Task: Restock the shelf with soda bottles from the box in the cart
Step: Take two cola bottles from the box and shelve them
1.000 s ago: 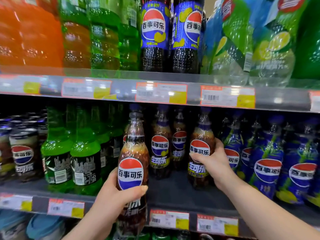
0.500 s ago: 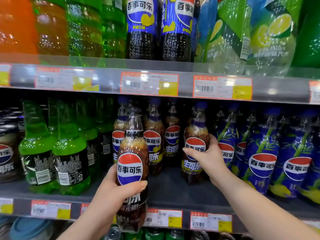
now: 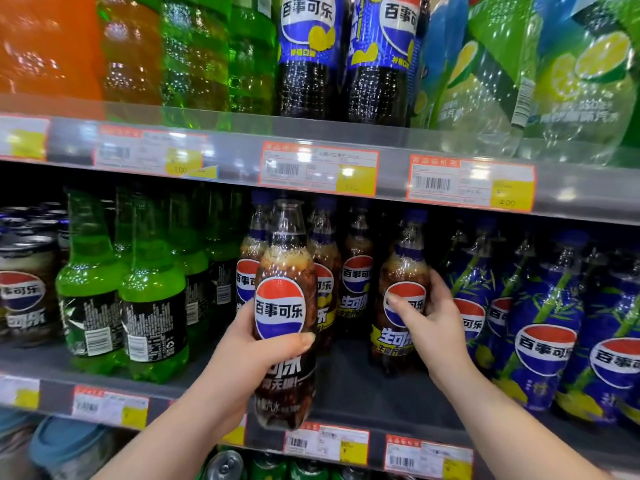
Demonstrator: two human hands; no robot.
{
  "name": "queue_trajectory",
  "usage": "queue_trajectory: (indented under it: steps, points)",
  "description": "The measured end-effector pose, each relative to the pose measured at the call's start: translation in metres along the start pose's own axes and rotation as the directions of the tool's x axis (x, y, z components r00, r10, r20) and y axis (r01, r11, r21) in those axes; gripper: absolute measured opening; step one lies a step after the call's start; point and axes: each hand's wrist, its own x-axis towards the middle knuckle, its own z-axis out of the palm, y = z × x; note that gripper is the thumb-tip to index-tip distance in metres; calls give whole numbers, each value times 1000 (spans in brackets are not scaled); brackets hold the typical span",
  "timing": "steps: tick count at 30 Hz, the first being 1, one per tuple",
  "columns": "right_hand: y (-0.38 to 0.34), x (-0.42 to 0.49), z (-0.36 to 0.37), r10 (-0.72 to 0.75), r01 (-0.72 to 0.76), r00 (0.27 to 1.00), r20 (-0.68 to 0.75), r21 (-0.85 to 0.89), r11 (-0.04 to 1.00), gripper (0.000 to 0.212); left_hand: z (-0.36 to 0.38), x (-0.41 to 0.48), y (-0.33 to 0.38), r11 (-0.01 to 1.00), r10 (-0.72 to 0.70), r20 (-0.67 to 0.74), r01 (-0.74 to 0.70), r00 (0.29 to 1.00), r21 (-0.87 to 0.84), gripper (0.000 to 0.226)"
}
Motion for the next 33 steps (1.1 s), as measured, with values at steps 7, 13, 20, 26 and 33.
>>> queue_trajectory:
  steps: [7, 13, 20, 26, 33]
  points:
    - [2, -5, 2, -58, 58, 997, -47, 3, 998, 90, -2, -2, 0, 1000, 5, -14, -5, 1000, 6, 75]
    - [6, -11, 5, -106, 111, 991, -79, 66, 992, 79, -5, -3, 0, 1000, 6, -28, -6, 1000, 2, 74]
    - [6, -15, 3, -128, 127, 990, -52, -19, 992, 65, -5, -4, 1, 1000, -8, -31, 8, 999, 4, 74]
    - [-7, -15, -3, -145, 125, 987, -75, -217, 968, 67, -7, -4, 2, 999, -26, -22, 26, 999, 28, 73]
    - [-27, -13, -9, -144, 111, 986, -78, -328, 938, 74, -9, -3, 2, 999, -40, -13, 40, 999, 20, 74]
